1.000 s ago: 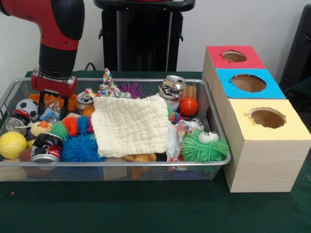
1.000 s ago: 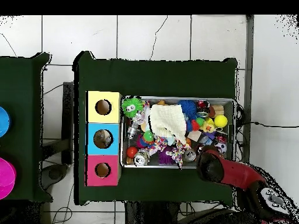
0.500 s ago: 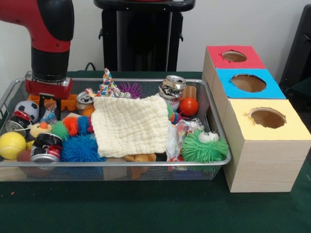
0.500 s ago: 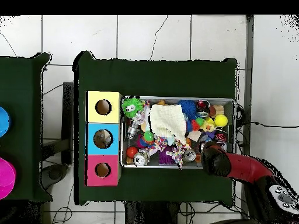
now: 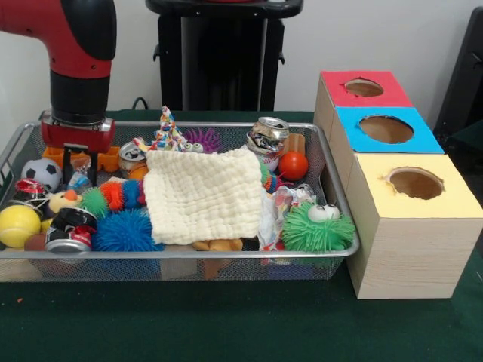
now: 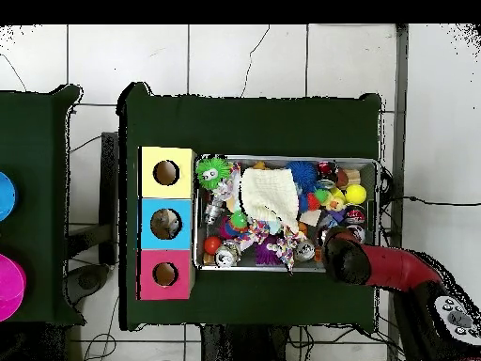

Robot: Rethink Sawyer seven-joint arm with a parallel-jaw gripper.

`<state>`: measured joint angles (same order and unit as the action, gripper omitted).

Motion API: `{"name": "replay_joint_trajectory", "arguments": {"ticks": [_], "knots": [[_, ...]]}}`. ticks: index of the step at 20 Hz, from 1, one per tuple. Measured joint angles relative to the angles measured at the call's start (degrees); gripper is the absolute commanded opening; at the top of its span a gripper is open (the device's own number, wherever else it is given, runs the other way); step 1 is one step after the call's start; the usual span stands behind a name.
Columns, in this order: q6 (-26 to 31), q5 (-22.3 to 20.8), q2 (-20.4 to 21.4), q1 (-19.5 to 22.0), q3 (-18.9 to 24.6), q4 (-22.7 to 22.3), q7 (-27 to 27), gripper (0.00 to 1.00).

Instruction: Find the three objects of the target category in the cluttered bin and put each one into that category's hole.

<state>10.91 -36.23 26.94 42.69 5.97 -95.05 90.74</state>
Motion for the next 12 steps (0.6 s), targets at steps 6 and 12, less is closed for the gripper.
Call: {"name": "replay_joint_trajectory", "arguments": {"ticks": [6,12], "knots": [[-1.1,-1.0,4.3,-4.8,-0.2,-2.5,0.0,0.0],[-1.1,0.1,10.6,-7.2,0.1,-6.3,0.0,0.0]]}}
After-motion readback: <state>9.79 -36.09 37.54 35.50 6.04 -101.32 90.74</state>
